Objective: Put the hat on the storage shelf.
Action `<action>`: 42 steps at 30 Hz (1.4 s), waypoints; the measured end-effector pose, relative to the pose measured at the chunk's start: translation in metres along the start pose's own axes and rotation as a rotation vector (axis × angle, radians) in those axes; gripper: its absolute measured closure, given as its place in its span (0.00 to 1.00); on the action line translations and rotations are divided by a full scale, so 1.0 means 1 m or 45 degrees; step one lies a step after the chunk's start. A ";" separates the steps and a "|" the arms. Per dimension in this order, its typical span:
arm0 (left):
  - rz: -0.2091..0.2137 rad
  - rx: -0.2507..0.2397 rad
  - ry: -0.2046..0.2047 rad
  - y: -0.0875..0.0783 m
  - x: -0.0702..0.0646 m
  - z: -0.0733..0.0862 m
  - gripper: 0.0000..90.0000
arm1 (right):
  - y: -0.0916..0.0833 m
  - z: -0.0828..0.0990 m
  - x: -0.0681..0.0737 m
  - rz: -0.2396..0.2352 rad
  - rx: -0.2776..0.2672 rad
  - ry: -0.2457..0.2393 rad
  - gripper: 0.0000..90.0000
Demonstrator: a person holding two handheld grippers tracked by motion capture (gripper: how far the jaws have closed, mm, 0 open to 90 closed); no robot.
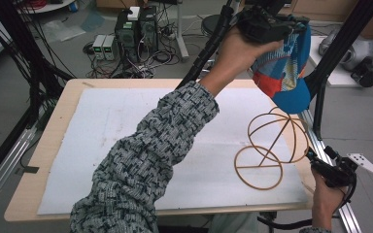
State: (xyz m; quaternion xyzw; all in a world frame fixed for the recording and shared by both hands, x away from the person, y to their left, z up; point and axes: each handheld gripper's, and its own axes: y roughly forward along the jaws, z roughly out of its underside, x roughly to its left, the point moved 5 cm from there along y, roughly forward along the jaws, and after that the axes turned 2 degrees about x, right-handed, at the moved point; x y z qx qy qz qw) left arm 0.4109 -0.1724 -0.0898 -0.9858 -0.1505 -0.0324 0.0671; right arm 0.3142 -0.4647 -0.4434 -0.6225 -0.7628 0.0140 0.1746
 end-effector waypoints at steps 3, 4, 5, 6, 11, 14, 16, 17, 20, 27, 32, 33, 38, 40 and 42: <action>0.010 0.002 0.000 0.002 -0.003 0.000 0.99 | -0.001 0.000 0.000 0.006 -0.001 0.013 0.13; 0.010 0.004 0.005 0.002 -0.004 -0.001 0.99 | 0.000 0.000 -0.001 0.006 -0.006 0.005 0.13; 0.011 0.000 0.005 0.002 -0.004 -0.001 0.99 | -0.001 0.000 -0.001 0.012 -0.001 0.005 0.13; 0.015 0.000 0.006 0.003 -0.005 -0.002 0.99 | -0.001 0.000 -0.001 0.004 -0.006 0.013 0.13; 0.026 0.014 0.007 0.004 -0.008 0.000 0.99 | -0.001 0.000 0.001 0.000 0.007 0.026 0.13; 0.035 0.026 0.010 0.006 -0.011 0.002 0.99 | 0.000 0.000 0.000 -0.002 -0.006 0.005 0.13; 0.043 0.039 0.013 0.007 -0.013 0.003 0.99 | 0.000 0.000 -0.001 0.000 -0.009 0.004 0.13; 0.044 0.049 0.020 0.008 -0.014 0.004 0.99 | -0.001 0.000 -0.001 0.003 -0.006 0.012 0.13; 0.045 0.080 0.041 0.010 -0.017 0.010 0.99 | -0.001 0.000 -0.001 0.002 -0.004 0.012 0.13; 0.057 0.148 0.067 0.009 -0.019 0.026 0.99 | -0.002 0.000 -0.001 0.003 -0.004 0.027 0.13; 0.065 0.207 0.113 0.009 -0.025 0.034 0.99 | -0.001 -0.001 0.000 -0.006 -0.016 0.021 0.13; 0.066 0.218 0.115 0.009 -0.026 0.036 0.99 | -0.001 0.000 0.000 -0.001 -0.011 0.019 0.13; 0.065 0.263 0.129 0.011 -0.032 0.045 0.99 | -0.001 -0.001 0.000 -0.004 -0.014 0.011 0.13; 0.050 0.265 0.140 0.011 -0.033 0.046 0.99 | -0.001 -0.001 0.000 -0.007 -0.016 0.016 0.13; 0.045 0.265 0.137 0.011 -0.034 0.047 0.99 | -0.001 -0.001 0.000 -0.006 -0.015 0.016 0.13</action>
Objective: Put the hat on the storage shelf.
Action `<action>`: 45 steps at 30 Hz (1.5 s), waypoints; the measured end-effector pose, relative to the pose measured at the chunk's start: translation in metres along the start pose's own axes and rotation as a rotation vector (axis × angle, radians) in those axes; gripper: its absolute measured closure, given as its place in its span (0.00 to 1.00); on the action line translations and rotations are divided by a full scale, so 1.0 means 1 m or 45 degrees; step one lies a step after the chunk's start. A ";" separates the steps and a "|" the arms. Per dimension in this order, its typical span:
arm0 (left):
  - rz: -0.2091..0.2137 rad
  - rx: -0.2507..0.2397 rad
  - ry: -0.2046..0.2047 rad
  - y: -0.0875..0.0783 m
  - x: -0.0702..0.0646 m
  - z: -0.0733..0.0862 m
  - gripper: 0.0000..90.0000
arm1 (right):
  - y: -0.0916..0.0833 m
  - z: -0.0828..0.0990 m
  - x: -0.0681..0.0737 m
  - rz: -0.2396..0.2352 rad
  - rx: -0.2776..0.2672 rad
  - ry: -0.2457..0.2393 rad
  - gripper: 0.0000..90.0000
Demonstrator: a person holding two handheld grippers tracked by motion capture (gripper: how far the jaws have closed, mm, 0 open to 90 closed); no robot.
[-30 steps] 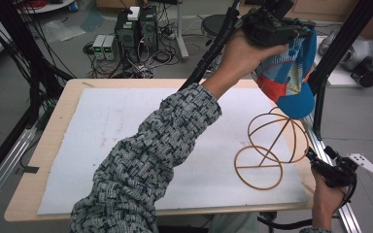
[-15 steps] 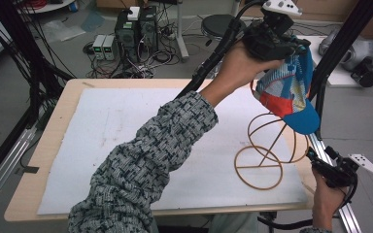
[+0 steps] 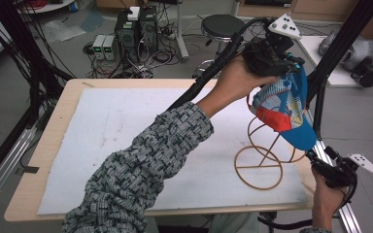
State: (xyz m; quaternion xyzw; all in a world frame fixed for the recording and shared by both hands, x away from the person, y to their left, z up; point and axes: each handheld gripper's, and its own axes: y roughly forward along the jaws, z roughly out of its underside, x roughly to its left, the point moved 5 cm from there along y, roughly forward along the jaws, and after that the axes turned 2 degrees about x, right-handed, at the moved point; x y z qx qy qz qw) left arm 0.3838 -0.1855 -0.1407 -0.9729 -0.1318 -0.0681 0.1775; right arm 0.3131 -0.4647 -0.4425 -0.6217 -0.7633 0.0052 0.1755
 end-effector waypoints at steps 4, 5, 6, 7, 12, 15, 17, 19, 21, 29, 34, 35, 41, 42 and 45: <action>-0.011 0.010 0.011 0.000 -0.003 0.003 0.99 | 0.000 0.001 -0.001 0.008 0.007 0.007 0.13; -0.008 0.014 0.016 0.000 -0.004 0.003 0.99 | 0.000 0.001 -0.001 0.008 0.007 0.007 0.13; -0.010 0.014 0.015 0.001 -0.004 0.004 0.99 | 0.000 0.000 -0.001 0.005 0.003 -0.001 0.13; -0.012 0.015 0.015 0.001 -0.005 0.005 0.99 | 0.000 0.000 0.000 0.006 0.006 0.000 0.13; -0.026 0.037 0.013 0.001 -0.007 0.009 0.99 | 0.001 0.000 0.001 -0.003 0.006 -0.002 0.13; -0.028 0.038 0.013 0.001 -0.010 0.014 0.99 | 0.001 0.001 0.001 0.000 0.010 0.004 0.13; -0.034 0.002 0.009 0.000 -0.011 0.017 0.99 | 0.001 0.001 0.001 0.002 0.011 0.006 0.13; -0.052 0.036 0.038 0.002 -0.013 0.023 0.99 | 0.001 0.000 0.000 -0.008 -0.001 -0.006 0.13; -0.054 0.052 0.061 0.002 -0.016 0.027 0.99 | 0.000 0.001 0.001 0.005 0.018 0.025 0.13; -0.073 0.046 0.027 0.005 -0.022 0.042 0.99 | 0.001 0.001 0.000 -0.001 0.004 -0.011 0.13; -0.076 0.034 -0.018 0.006 -0.023 0.067 0.99 | 0.000 0.000 -0.001 -0.002 -0.002 -0.016 0.13; -0.079 0.024 -0.029 0.006 -0.023 0.072 0.99 | 0.001 0.000 -0.002 -0.005 -0.006 -0.012 0.13; -0.083 -0.010 -0.057 0.003 -0.024 0.088 0.99 | 0.000 0.001 -0.002 0.003 0.003 -0.004 0.13; -0.081 -0.018 -0.067 0.003 -0.025 0.090 0.99 | 0.000 0.001 -0.001 0.004 0.010 0.004 0.13; -0.079 -0.036 -0.078 0.003 -0.028 0.096 0.99 | 0.000 0.002 -0.001 0.011 0.016 0.007 0.13</action>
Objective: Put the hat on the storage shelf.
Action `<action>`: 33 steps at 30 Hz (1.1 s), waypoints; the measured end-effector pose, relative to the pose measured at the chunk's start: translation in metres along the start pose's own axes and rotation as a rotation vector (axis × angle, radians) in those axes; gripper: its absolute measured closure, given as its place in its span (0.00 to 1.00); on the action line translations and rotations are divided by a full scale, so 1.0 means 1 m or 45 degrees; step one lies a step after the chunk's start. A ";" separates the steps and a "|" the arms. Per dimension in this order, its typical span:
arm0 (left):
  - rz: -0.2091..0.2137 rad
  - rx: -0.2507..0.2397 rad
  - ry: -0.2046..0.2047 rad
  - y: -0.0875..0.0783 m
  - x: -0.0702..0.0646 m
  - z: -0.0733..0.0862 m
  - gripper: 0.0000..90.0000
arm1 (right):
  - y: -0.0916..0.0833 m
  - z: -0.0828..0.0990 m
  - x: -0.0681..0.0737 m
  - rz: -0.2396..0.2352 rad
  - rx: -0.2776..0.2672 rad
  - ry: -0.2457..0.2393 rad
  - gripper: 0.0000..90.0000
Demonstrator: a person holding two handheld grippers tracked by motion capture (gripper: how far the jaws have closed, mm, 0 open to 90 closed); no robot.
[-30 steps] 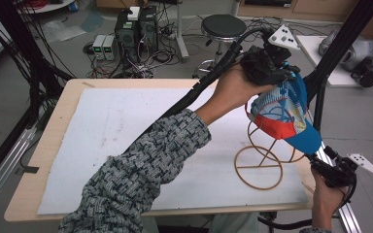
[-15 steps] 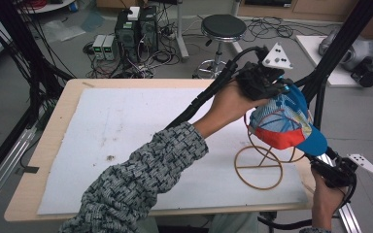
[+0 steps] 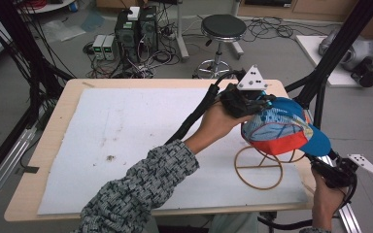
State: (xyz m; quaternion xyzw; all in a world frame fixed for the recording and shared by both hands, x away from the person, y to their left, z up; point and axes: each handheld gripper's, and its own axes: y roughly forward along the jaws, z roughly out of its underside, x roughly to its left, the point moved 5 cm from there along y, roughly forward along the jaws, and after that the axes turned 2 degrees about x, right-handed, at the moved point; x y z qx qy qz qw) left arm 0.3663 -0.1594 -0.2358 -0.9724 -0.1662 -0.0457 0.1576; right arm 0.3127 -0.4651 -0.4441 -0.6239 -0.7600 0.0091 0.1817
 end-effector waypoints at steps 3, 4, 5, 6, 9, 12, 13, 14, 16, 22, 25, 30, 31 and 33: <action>0.009 -0.020 -0.027 0.000 -0.002 0.005 0.99 | 0.000 0.000 0.000 0.000 0.001 0.007 0.13; 0.011 -0.025 -0.030 0.000 -0.003 0.007 0.99 | 0.000 -0.001 -0.002 -0.004 -0.015 -0.027 0.13; 0.013 -0.027 -0.039 0.001 -0.005 0.010 0.99 | 0.000 -0.001 -0.002 -0.008 -0.020 -0.025 0.13; 0.019 -0.033 -0.043 0.002 -0.006 0.011 0.99 | 0.000 -0.001 -0.002 -0.008 -0.021 -0.022 0.13; 0.041 -0.043 -0.057 0.004 -0.010 0.016 0.99 | -0.001 0.000 -0.001 0.002 -0.007 -0.001 0.13; 0.049 -0.054 -0.067 0.008 -0.014 0.021 0.99 | -0.002 -0.001 -0.002 -0.004 -0.018 -0.005 0.13; 0.050 -0.054 -0.072 0.008 -0.015 0.022 0.99 | -0.002 -0.001 -0.002 -0.004 -0.018 -0.005 0.13; 0.050 -0.061 -0.076 0.009 -0.015 0.023 0.99 | -0.002 -0.001 -0.003 -0.003 -0.023 -0.016 0.13; 0.054 -0.073 -0.095 0.011 -0.016 0.024 0.99 | -0.002 -0.001 -0.002 -0.004 -0.022 0.016 0.13; 0.070 -0.084 -0.114 0.017 -0.019 0.029 0.99 | -0.002 0.000 -0.004 0.004 -0.024 -0.001 0.13; 0.083 -0.093 -0.108 0.018 -0.020 0.029 0.99 | -0.002 0.000 -0.004 0.004 -0.022 0.004 0.13; 0.077 -0.106 -0.106 0.020 -0.019 0.031 0.97 | -0.002 0.000 -0.004 0.000 -0.020 -0.001 0.13; 0.081 -0.104 -0.095 0.020 -0.018 0.031 0.95 | -0.002 0.000 -0.004 0.005 -0.013 -0.004 0.13; 0.090 -0.115 -0.100 0.020 -0.018 0.031 0.91 | -0.003 0.001 -0.004 0.013 -0.003 0.016 0.13</action>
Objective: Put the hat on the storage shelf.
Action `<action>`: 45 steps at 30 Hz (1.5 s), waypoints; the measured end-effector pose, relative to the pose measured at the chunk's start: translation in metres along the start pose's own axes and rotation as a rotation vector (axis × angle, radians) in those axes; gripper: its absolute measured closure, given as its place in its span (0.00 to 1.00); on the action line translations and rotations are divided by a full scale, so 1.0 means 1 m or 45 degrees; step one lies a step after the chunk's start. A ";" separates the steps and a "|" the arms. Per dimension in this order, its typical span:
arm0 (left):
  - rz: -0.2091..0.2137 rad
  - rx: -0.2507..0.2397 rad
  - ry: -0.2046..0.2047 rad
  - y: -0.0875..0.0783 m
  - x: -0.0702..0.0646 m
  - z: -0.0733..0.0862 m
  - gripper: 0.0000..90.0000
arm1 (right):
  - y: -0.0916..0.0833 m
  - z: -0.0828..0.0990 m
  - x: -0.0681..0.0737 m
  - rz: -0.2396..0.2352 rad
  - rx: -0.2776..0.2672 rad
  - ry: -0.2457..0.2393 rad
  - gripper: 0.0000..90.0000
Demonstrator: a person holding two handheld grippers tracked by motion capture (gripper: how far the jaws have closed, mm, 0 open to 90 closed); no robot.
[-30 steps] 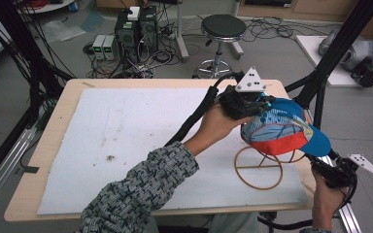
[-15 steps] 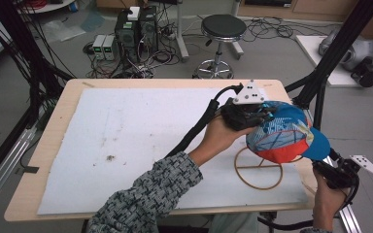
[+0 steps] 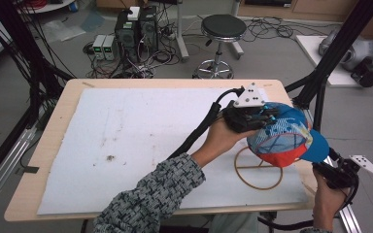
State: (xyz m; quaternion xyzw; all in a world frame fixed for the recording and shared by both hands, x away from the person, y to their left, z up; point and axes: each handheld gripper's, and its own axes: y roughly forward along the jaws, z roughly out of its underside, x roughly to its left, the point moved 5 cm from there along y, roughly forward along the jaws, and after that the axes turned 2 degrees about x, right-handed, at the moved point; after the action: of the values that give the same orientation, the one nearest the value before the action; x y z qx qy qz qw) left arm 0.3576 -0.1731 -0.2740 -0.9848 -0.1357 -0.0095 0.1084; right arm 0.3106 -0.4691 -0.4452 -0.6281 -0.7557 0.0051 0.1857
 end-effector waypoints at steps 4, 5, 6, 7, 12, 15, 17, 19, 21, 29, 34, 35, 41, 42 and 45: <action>-0.008 0.003 -0.002 -0.001 0.002 0.000 0.85 | 0.000 0.000 0.000 0.001 -0.001 -0.016 0.13; -0.009 0.003 -0.005 -0.001 0.002 0.000 0.82 | 0.000 0.000 0.000 -0.004 -0.001 -0.012 0.13; -0.010 0.004 -0.010 -0.002 0.003 0.000 0.79 | 0.001 0.000 0.000 -0.010 -0.006 -0.025 0.13; -0.010 0.003 -0.010 -0.002 0.003 0.000 0.78 | 0.001 0.000 0.000 -0.012 -0.002 -0.025 0.13; -0.005 -0.004 -0.015 -0.005 0.005 0.000 0.68 | 0.003 0.001 0.002 -0.021 -0.001 -0.038 0.13; -0.006 -0.002 -0.019 -0.007 0.006 0.000 0.63 | 0.005 0.001 0.002 -0.022 0.001 -0.066 0.13; -0.015 -0.002 -0.022 -0.008 0.005 0.000 0.59 | 0.004 0.001 0.002 -0.022 0.006 -0.055 0.13; -0.023 -0.004 -0.012 -0.011 0.005 -0.001 0.58 | 0.004 0.002 0.003 -0.016 0.017 -0.037 0.13; -0.029 -0.019 -0.009 -0.015 0.005 -0.002 0.57 | 0.004 0.002 0.003 -0.026 0.016 -0.035 0.13; -0.100 -0.070 -0.030 -0.044 0.015 -0.005 0.52 | 0.008 0.003 0.005 -0.046 0.015 -0.085 0.13; -0.184 -0.096 -0.033 -0.079 0.025 -0.002 0.47 | 0.009 0.005 0.010 -0.049 0.059 -0.066 0.13; -0.197 -0.103 -0.037 -0.085 0.027 -0.001 0.47 | 0.010 0.006 0.011 -0.053 0.061 -0.075 0.13; -0.335 -0.124 -0.075 -0.141 0.042 0.014 0.43 | 0.011 0.006 0.012 -0.059 0.069 -0.079 0.13; -0.359 -0.123 -0.081 -0.150 0.044 0.018 0.42 | 0.011 0.006 0.012 -0.062 0.067 -0.081 0.13; -0.455 -0.124 -0.099 -0.183 0.051 0.031 0.40 | 0.011 0.007 0.012 -0.059 0.067 -0.077 0.13</action>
State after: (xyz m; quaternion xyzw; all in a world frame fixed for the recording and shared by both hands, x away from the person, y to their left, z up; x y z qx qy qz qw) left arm 0.3576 0.0191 -0.2636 -0.9487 -0.3119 0.0030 0.0517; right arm 0.3176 -0.4535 -0.4507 -0.6049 -0.7749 0.0396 0.1791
